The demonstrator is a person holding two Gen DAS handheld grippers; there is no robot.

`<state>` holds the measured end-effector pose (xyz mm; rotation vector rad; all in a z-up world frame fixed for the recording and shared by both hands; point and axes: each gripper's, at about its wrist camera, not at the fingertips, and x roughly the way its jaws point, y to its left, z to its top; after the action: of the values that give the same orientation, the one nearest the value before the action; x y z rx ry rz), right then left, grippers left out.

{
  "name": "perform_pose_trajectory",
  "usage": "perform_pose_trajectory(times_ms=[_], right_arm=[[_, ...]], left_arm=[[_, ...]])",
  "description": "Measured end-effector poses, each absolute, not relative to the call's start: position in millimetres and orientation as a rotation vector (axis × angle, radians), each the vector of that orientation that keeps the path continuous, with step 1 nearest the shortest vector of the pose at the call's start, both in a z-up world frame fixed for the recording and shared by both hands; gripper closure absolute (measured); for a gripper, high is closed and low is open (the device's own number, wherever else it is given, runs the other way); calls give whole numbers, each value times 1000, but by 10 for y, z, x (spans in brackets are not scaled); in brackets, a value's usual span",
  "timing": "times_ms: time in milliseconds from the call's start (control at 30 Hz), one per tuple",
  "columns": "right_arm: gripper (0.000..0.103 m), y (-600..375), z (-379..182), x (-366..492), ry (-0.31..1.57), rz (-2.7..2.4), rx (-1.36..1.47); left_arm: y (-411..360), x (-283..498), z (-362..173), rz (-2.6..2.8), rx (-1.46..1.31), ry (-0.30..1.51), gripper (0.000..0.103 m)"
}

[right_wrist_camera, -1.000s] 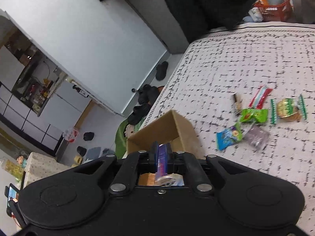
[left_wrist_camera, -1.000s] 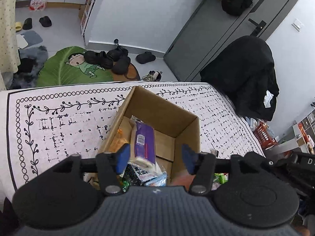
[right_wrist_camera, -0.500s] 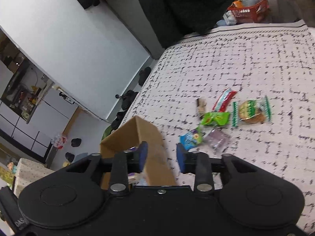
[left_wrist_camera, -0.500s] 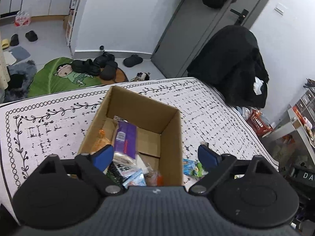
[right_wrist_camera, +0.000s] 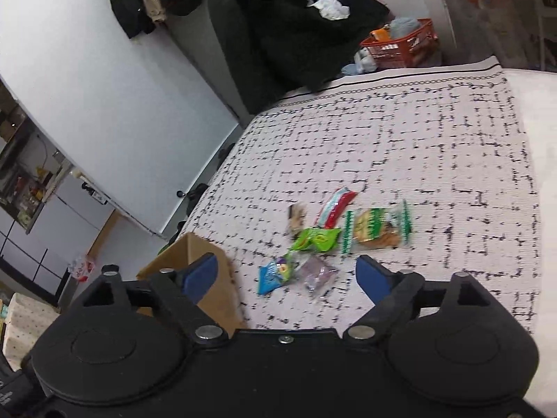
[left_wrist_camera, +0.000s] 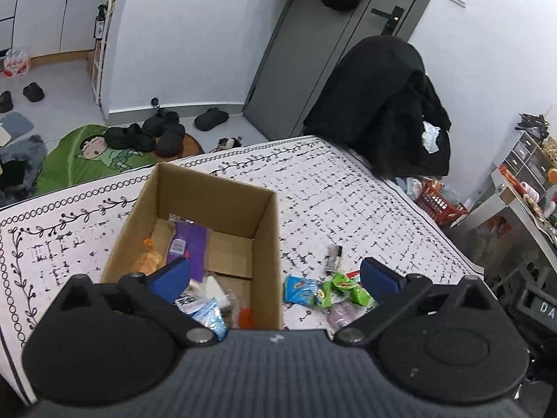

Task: Organize snacks
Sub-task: 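Withdraw both open tools from the box back to the snack pile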

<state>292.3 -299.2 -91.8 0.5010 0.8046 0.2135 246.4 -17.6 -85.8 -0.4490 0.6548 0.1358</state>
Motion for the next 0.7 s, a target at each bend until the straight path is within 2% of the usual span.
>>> perform_pose_trajectory(times_ms=[133,200,700], right_arm=[[4,-3075,-934,2896,778,209,472],[2,-3106,-937,2886,763,206,460],[4,-3327,-1377,2980,798,188,487]], left_arm=[[-251,2484,-853,112,-433,658,0],[-300,2510,-861,102,-413,678,0],[-561,2555,-956,69,-341,716,0]])
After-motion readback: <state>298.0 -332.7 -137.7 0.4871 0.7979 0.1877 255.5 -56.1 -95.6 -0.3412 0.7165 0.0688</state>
